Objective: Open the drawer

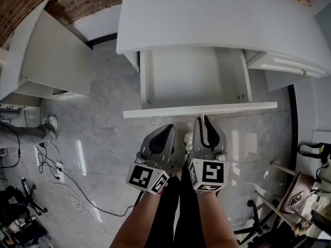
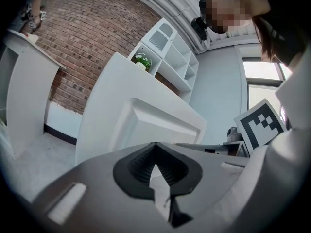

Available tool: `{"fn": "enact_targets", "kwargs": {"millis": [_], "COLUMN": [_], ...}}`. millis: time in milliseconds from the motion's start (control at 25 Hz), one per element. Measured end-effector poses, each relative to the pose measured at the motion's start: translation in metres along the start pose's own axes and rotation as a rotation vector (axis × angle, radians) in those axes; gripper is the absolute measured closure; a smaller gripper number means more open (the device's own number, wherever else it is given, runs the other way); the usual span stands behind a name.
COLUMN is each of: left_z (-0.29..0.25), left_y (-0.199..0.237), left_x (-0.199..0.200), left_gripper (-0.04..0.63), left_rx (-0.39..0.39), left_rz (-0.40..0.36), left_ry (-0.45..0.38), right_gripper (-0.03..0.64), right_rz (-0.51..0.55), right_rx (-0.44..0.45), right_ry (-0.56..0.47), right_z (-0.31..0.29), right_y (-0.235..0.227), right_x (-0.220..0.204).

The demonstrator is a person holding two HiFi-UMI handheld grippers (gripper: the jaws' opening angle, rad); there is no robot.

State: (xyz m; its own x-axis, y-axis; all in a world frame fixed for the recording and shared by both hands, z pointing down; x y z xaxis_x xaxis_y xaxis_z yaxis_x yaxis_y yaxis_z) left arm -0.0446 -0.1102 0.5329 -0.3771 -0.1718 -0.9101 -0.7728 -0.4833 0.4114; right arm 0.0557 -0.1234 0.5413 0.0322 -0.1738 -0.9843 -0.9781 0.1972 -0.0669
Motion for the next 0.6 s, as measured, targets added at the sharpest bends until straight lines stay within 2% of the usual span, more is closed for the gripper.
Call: {"fn": "enact_targets", "kwargs": {"millis": [360, 600], "left_z": [0.019, 0.032], "left_y": [-0.020, -0.025], "left_x": [-0.006, -0.014], "left_gripper": [0.592, 0.592], "left_rx": [-0.035, -0.020], "left_rz": [-0.006, -0.008], "left_ry": [0.017, 0.028], "right_gripper": [0.546, 0.546], "right_rz": [0.003, 0.012], "right_rx": [-0.002, 0.012], "right_ry": [-0.001, 0.003], "right_z": [0.026, 0.041], "right_y": [0.001, 0.005], "right_x": [-0.004, -0.006]}}
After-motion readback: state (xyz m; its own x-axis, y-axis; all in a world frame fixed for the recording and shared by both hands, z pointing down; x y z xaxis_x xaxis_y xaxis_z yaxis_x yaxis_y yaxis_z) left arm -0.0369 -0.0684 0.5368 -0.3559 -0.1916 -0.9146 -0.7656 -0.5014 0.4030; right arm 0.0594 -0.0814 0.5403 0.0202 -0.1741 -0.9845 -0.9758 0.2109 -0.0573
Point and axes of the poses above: the fingertips, and each gripper's own axes: z backward along the fingers, y to its left, x out of its top, the point moved 2 cm from there along z, backward along the fingers, and after that the axes turned 11 degrees about -y, right-handed, at the moved point
